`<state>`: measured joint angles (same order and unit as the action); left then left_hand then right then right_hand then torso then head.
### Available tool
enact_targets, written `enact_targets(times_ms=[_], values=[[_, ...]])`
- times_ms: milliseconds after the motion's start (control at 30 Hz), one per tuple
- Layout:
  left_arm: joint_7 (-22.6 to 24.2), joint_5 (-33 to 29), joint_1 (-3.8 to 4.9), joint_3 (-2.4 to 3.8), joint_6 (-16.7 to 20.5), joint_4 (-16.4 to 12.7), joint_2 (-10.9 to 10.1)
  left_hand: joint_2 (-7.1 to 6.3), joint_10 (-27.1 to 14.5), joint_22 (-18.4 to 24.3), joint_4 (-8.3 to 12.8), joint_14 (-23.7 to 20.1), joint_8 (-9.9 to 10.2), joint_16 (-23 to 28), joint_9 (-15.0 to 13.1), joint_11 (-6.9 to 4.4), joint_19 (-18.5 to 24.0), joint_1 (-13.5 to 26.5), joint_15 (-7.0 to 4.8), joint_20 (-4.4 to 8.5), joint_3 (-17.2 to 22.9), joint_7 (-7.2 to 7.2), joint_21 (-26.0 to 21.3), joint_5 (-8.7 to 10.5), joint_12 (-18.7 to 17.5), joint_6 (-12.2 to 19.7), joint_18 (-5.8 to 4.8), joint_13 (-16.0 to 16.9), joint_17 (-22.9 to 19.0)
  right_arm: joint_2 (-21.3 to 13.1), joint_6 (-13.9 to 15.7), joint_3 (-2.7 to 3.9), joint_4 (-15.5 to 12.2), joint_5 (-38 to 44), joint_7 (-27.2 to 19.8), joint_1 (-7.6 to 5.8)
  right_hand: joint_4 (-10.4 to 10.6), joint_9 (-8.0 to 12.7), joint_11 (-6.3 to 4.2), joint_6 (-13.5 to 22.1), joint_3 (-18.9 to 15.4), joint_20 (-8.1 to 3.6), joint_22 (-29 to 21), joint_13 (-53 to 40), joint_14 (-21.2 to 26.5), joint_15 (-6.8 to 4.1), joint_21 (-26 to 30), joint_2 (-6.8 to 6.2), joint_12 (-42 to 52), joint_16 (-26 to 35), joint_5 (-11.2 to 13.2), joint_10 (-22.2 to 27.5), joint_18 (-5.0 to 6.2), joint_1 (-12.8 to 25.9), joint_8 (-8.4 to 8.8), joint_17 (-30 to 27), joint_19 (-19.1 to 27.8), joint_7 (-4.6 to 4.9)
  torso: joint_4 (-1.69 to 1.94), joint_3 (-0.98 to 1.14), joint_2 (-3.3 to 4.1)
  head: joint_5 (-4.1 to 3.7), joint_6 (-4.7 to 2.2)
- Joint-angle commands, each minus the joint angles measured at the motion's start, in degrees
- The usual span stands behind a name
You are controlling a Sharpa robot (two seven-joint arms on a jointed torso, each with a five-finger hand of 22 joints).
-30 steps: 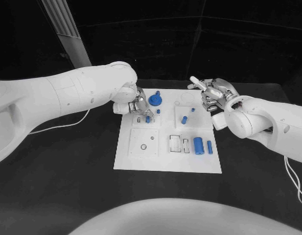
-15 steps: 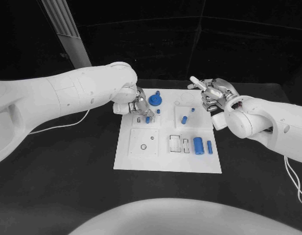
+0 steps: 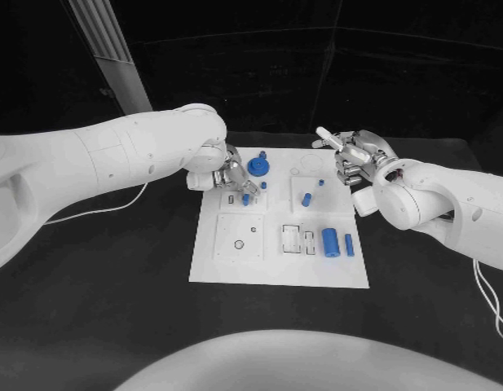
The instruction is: Assemble the parts on the task board
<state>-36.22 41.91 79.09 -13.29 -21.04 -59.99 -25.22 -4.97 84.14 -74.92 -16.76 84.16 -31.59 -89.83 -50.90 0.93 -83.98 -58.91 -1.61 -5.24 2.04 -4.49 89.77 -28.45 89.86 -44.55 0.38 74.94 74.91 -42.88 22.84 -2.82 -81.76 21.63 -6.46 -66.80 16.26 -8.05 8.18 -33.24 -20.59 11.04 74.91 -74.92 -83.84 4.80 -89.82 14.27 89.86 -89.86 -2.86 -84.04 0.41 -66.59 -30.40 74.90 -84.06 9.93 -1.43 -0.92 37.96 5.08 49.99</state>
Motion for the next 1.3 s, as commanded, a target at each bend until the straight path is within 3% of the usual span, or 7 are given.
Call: enact_targets(times_ms=[33, 333, 500, 767, 967, 1033, 1300], values=[[0.87, 2.72, 0.27, -0.08, 2.27, -0.48, -0.58, -0.02, 5.86, -15.08, -0.08, 5.84, 0.22, -0.17, -0.14, 0.40, -6.02, 1.42, 0.37, -0.27, -1.14, -0.28, 0.23, 0.56, 0.14, -0.06, -0.38, 15.06, 15.09, 0.01, -0.23, 0.03, -0.02, 0.10, -0.19, -0.09, 0.29, 0.07, -0.13, 0.31, 0.14, -0.29, 15.09, -15.08, -6.16, -0.22, -0.18, 0.05, 0.14, -0.14, -0.38, -5.96, -0.41, -0.49, -0.28, 15.10, -5.94, 2.38, 0.00, 0.01, -0.08, 0.03, 0.01], [2.51, 3.58, 1.89, -0.08, 4.47, -2.56, -2.21, 0.59, 5.86, -15.08, -0.15, 5.84, 0.04, -0.17, -0.38, 0.35, -6.02, 3.64, 0.32, -0.24, -3.49, -0.25, 0.23, 2.26, 0.14, -0.12, -0.38, 15.06, 15.09, 0.11, -0.27, 0.03, 0.14, 0.10, -0.13, -0.09, 0.29, 0.07, -0.13, 0.31, 0.14, -0.29, 15.09, -15.08, -6.16, -0.22, -0.18, 0.05, 0.14, -0.14, -0.38, -5.96, -0.41, -0.49, -0.28, 15.10, -5.94, 2.38, -0.01, 0.00, 0.01, 0.14, 0.01], [3.40, 3.65, 2.36, -0.08, 4.53, -4.21, -2.85, 1.11, 5.86, -15.08, -0.14, 5.84, 0.06, -0.17, -0.39, 0.33, -6.02, 3.80, 0.31, -0.23, -3.61, -0.24, 0.23, 2.56, 0.14, -0.09, -0.38, 15.06, 15.09, 0.18, -0.30, 0.03, 0.18, 0.10, -0.12, -0.08, 0.27, 0.10, -0.13, 0.34, 0.16, -0.29, 15.09, -15.08, -6.16, -0.21, -0.18, 0.11, 0.14, -0.14, -0.39, -5.96, -0.41, -0.55, -0.28, 15.10, -5.94, 2.39, -0.03, 0.00, 0.04, 0.18, 0.01], [3.22, 3.68, 2.52, -0.08, 2.32, -6.25, -3.65, 1.64, 5.86, -15.08, -0.15, 5.84, 0.18, -0.17, -0.34, 0.34, -6.02, 3.91, 0.30, -0.22, -3.67, -0.26, 0.23, 2.71, 0.14, 0.05, -0.38, 15.06, 15.09, 0.12, -0.25, 0.03, 0.16, 0.10, -0.05, -0.08, 0.27, 0.10, -0.13, 0.34, 0.16, -0.29, 15.09, -15.08, -6.16, -0.21, -0.18, 0.11, 0.14, -0.14, -0.39, -5.96, -0.41, -0.55, -0.28, 15.10, -5.94, 2.39, -0.02, 0.01, 0.04, 0.20, 0.01], [2.58, 3.68, 2.52, -0.08, 0.40, -6.40, -3.47, 2.02, 5.86, -15.08, -0.13, 5.84, 0.28, -0.17, -0.29, 0.36, -6.02, 4.06, 0.31, -0.22, -3.74, -0.28, 0.23, 2.81, 0.14, 0.15, -0.38, 15.06, 15.09, 0.19, -0.28, 0.03, 0.13, 0.10, -0.04, -0.08, 0.27, 0.10, -0.13, 0.34, 0.16, -0.29, 15.09, -15.08, -6.16, -0.21, -0.18, 0.11, 0.14, -0.14, -0.39, -5.96, -0.41, -0.55, -0.28, 15.10, -5.94, 2.39, -0.12, 0.02, 0.00, 0.26, 0.01], [2.36, 3.68, 2.51, -0.08, -0.10, -6.37, -3.30, 2.83, 5.86, -15.08, -0.04, 5.84, 0.43, -0.17, -0.22, 0.38, -6.02, 3.73, 0.34, -0.23, -3.59, -0.30, 0.23, 2.82, 0.14, 0.28, -0.38, 15.06, 15.09, 0.20, -0.28, 0.03, 0.14, 0.10, -0.04, -0.08, 0.27, 0.10, -0.13, 0.34, 0.16, -0.29, 15.09, -15.08, -6.16, -0.21, -0.18, 0.11, 0.14, -0.14, -0.39, -5.96, -0.41, -0.55, -0.28, 15.10, -5.94, 2.39, -0.10, 0.00, 0.00, 0.26, 0.01], [1.74, 3.68, 2.41, -0.08, -0.90, -5.84, -2.61, 3.81, 5.86, -15.08, 0.06, 5.84, 0.64, -0.17, -0.10, 0.38, -6.02, 2.46, 0.35, -0.24, -3.33, -0.29, 0.23, 1.91, 0.14, 0.42, -0.38, 15.06, 15.09, 0.24, -0.32, 0.03, 0.15, 0.10, -0.01, -0.08, 0.27, 0.10, -0.13, 0.34, 0.16, -0.29, 15.09, -15.08, -6.16, -0.21, -0.18, 0.11, 0.14, -0.14, -0.39, -5.96, -0.41, -0.55, -0.28, 15.10, -5.94, 2.39, -0.03, 0.01, 0.01, 0.33, 0.01]])
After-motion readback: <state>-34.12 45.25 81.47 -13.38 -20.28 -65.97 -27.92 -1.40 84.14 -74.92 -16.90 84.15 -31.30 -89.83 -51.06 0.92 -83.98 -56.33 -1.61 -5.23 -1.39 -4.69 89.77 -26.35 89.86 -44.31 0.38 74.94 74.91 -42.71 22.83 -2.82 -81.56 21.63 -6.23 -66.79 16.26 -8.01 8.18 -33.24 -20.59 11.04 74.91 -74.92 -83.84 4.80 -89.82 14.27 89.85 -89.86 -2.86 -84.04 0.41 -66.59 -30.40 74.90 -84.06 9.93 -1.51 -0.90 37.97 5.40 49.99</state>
